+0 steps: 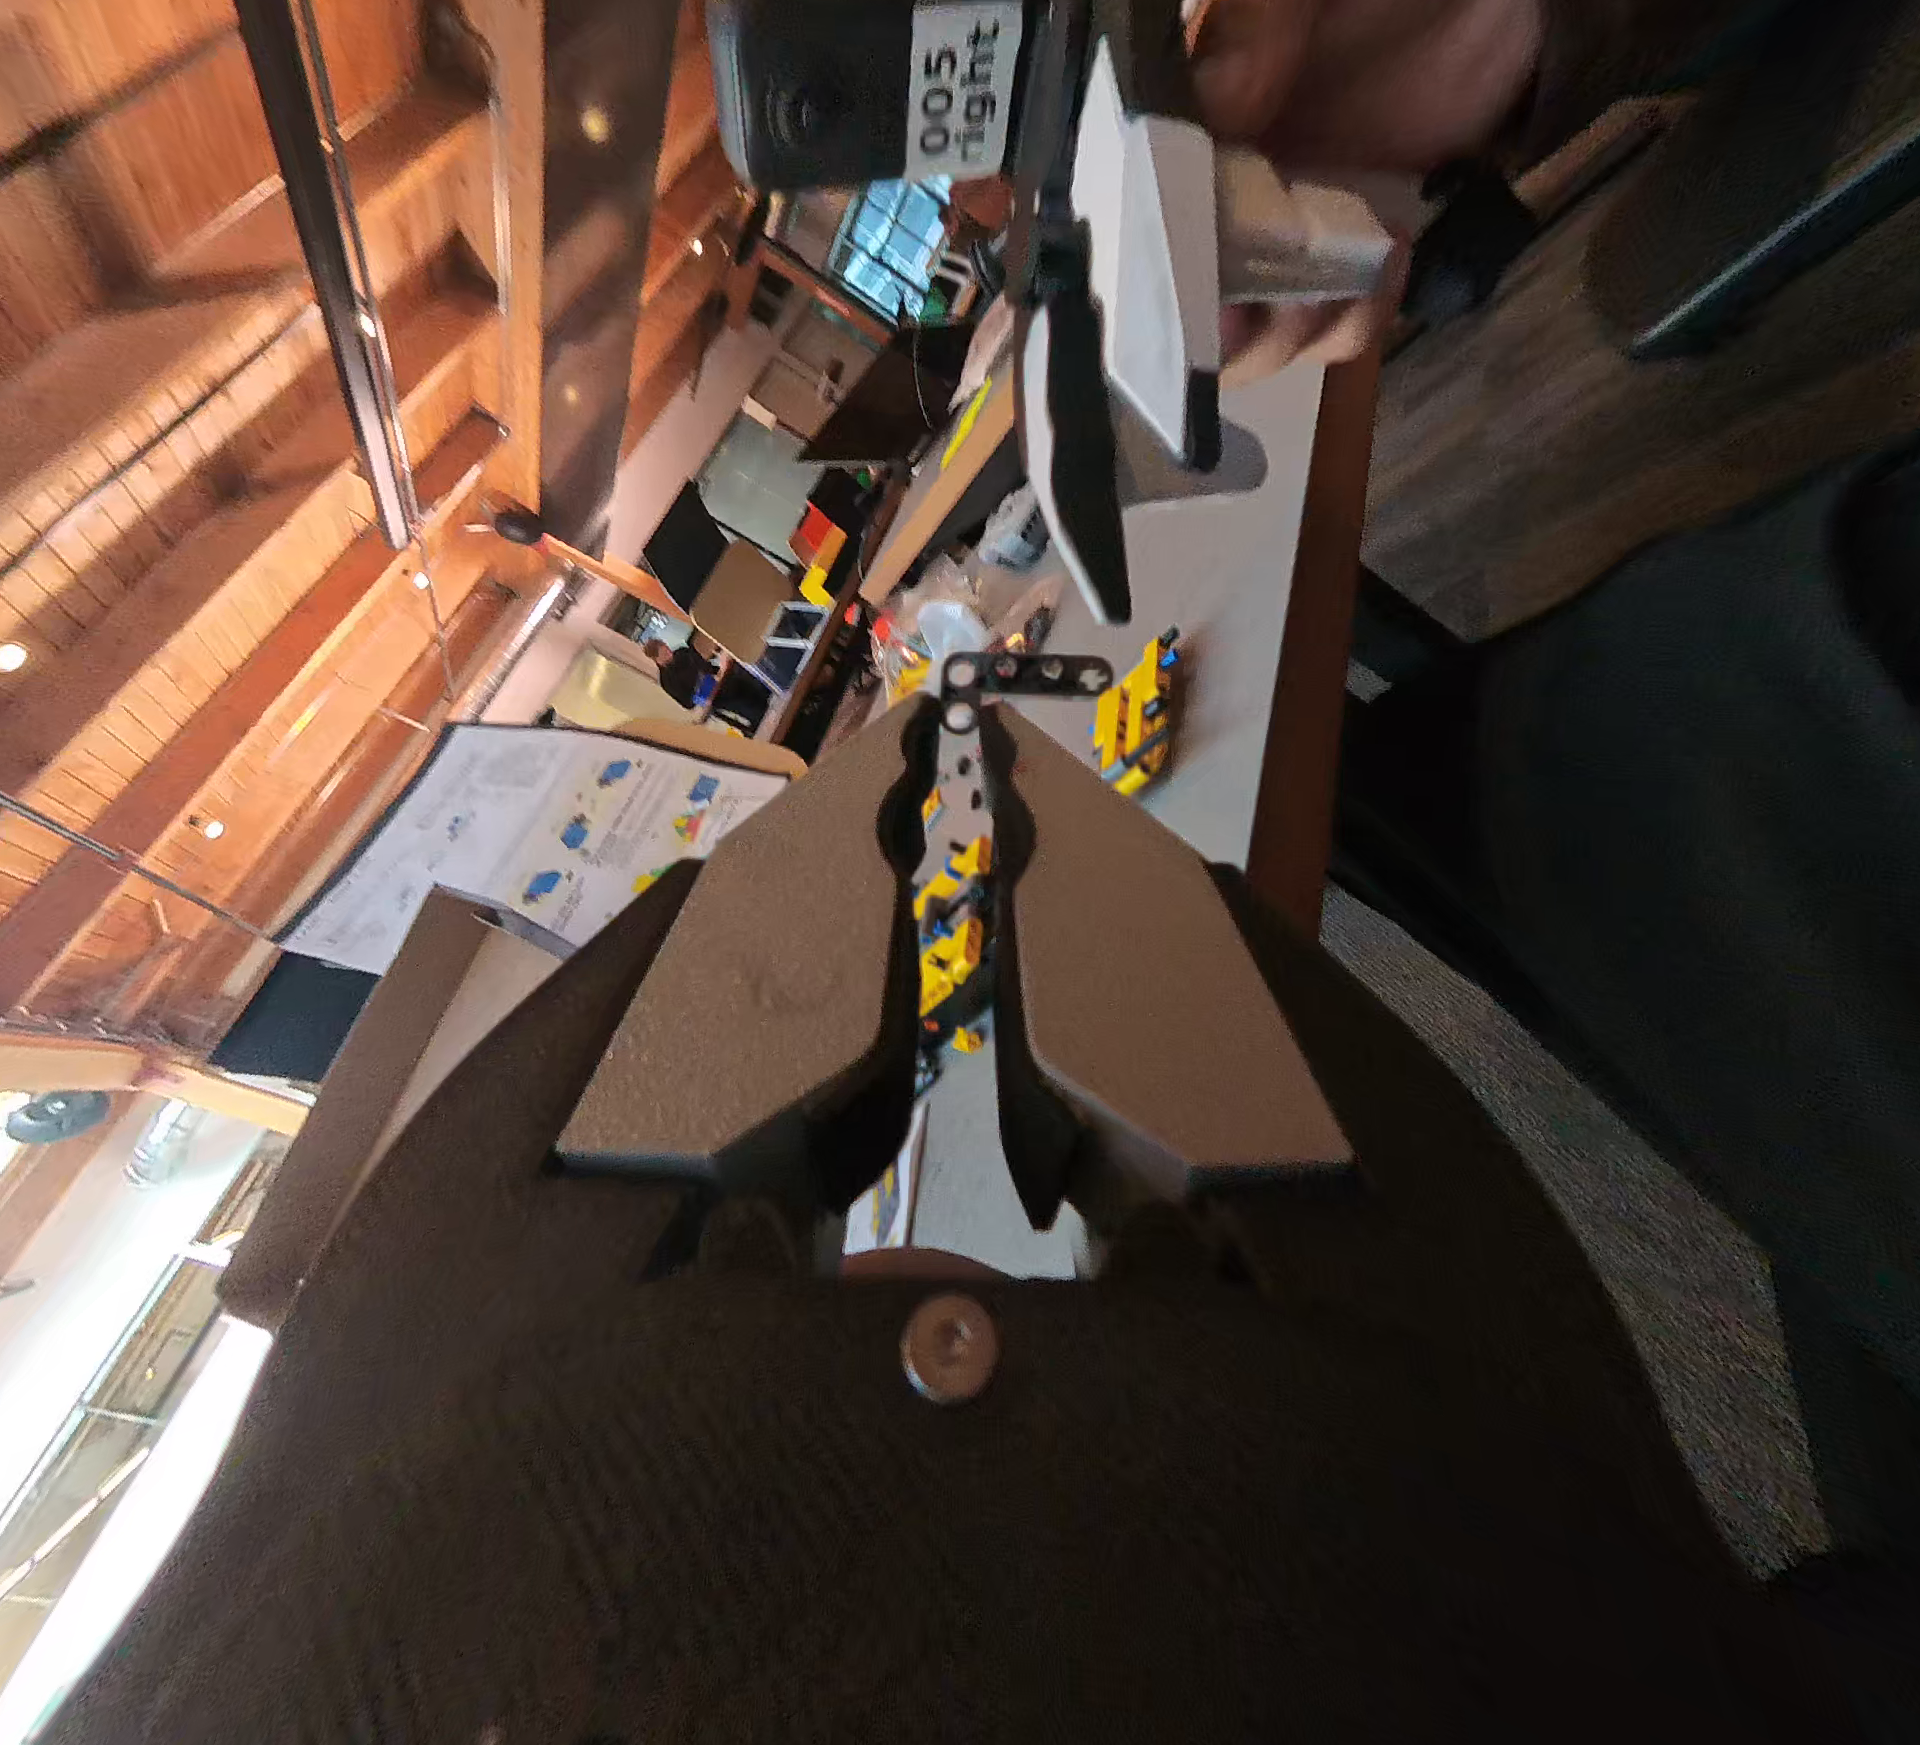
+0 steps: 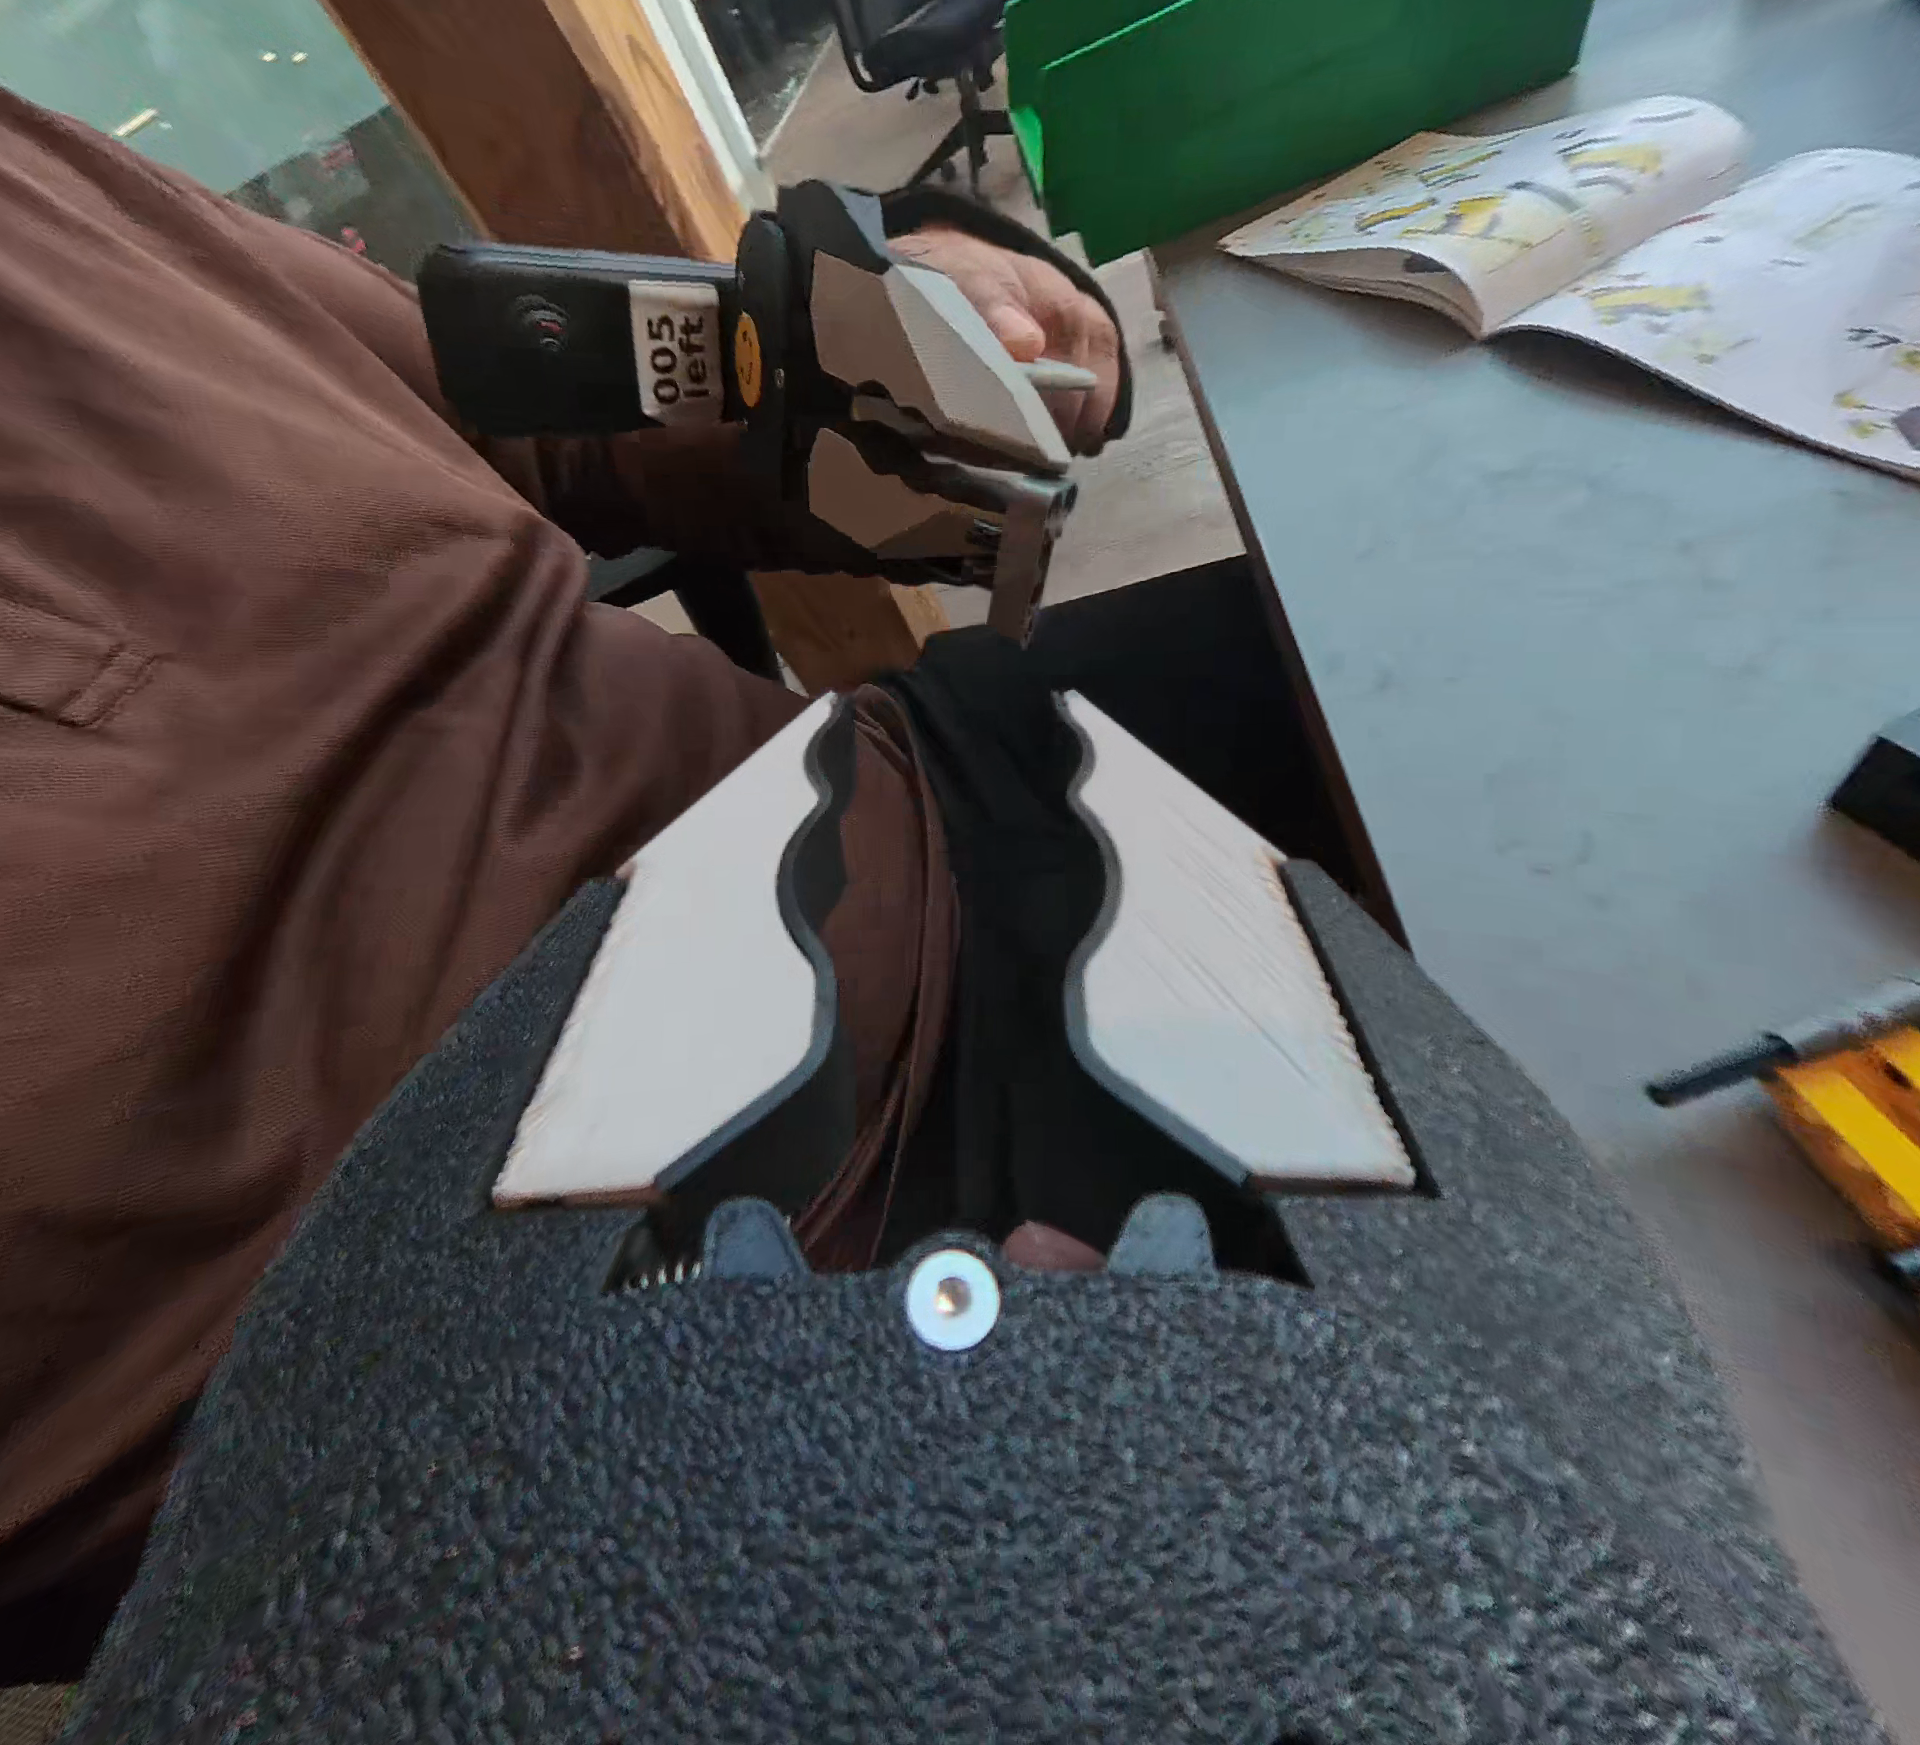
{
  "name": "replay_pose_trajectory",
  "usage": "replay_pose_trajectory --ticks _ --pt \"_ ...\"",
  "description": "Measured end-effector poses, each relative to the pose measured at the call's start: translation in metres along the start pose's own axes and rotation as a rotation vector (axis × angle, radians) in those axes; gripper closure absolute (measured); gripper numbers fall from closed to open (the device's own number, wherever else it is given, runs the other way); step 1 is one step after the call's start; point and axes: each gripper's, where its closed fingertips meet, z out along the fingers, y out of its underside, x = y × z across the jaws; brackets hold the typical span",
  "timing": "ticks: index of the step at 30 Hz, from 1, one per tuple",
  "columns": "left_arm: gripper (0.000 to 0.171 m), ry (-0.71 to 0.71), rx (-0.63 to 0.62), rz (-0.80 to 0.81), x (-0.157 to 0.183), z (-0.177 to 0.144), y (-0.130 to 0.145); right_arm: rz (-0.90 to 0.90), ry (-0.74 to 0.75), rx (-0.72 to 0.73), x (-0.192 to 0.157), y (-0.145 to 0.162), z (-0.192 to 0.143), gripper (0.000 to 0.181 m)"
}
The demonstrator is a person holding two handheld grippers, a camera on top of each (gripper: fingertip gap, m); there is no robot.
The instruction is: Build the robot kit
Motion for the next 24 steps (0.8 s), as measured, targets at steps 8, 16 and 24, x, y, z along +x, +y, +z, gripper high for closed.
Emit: replay_pose_trajectory --ticks 8,16,24 --pt "0.168 -0.074 0.122 0.058 -0.003 -0.013 -0.029 0.036 -0.108 0.04 -0.018 -0.014 0.02 0.152" --pt "0.167 -0.055 0.11 0.034 0.01 -0.008 -0.021 0.002 -0.057 0.021 -0.008 -0.002 0.024 0.171" --pt "0.168 0.126 -0.102 -0.191 0.042 0.014 0.018 -0.339 0.647 -0.214 0.069 0.03 -0.029 0.171"
